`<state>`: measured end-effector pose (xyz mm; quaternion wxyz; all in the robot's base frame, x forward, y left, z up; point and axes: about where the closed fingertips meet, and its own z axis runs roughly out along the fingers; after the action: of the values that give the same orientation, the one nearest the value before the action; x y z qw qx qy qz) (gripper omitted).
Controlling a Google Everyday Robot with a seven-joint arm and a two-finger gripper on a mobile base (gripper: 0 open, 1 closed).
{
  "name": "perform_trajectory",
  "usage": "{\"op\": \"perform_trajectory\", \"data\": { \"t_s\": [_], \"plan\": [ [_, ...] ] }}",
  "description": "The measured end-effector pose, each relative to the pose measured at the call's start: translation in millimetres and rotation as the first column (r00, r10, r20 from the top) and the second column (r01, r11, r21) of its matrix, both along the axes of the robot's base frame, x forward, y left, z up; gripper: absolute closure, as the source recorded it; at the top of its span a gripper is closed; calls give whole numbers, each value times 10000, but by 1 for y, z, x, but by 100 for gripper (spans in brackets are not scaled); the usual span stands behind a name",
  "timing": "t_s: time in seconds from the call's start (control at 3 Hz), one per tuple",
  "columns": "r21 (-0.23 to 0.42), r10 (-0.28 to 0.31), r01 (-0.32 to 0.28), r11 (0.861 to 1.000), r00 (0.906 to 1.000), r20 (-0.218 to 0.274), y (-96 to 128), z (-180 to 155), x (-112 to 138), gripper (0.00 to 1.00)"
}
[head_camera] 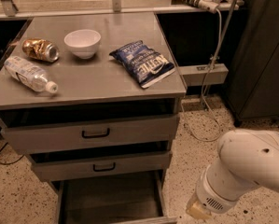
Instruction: Close bottom drawer
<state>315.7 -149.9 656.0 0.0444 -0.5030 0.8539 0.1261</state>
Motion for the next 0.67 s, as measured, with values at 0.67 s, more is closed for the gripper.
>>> {"op": "perform_trajectory", "data": {
  "t_s": [0.67],
  "plan": [
    [-171,37,-44,9998,9991,-433,1,-60,-7,100]
  ]
}}
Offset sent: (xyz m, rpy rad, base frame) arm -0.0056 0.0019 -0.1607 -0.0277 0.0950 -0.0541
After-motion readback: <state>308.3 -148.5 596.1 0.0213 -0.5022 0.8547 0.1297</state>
